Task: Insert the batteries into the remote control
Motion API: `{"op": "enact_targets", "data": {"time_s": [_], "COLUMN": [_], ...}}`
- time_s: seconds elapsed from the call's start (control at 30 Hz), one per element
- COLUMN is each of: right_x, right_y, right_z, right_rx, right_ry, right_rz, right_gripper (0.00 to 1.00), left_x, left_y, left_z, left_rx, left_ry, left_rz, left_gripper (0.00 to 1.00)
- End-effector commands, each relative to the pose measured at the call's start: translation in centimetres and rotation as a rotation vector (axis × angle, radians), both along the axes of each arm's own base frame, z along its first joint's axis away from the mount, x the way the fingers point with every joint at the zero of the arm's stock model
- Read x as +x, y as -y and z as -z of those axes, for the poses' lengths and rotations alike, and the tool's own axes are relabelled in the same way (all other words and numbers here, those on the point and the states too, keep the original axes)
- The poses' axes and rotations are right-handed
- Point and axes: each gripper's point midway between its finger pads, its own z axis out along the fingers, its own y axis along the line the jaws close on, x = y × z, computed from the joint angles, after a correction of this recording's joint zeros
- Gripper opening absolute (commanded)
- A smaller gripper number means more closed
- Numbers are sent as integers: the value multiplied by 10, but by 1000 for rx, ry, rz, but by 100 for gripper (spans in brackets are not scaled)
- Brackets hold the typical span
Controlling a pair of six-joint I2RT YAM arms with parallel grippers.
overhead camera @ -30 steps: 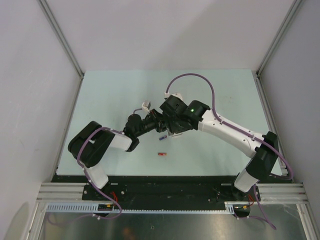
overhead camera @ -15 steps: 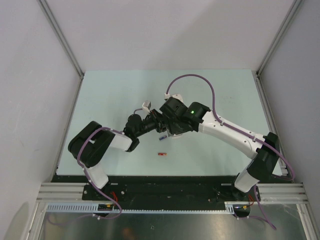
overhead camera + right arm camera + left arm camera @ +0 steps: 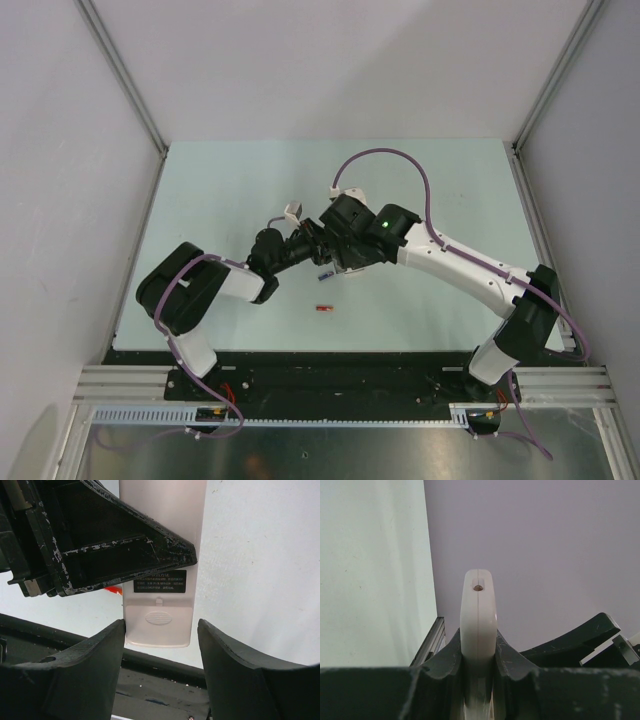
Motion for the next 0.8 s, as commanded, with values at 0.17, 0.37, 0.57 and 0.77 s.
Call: {"op": "enact_targets", "data": {"time_s": [0.17,0.37,0.57,0.77], "right_x": [-10,-10,-5,2], "right_y": [-3,-4,-1,1], "right_z": [-13,-20,-24,-38], "right_rx": [26,46,48,69], "right_ry": [-10,5,27,57], "right_rz": [-21,-19,0,13], "right_gripper": [70,73,76,81], "left_x": [5,7,5,5], "left_y": [3,3,4,4], "left_z": [-56,-55,-55,-54], "left_rx": [-126,-124,-122,-120], "left_ry": [145,145,148,149], "left_rz": [-4,-5,2,5], "left_gripper": [0,0,0,0]}}
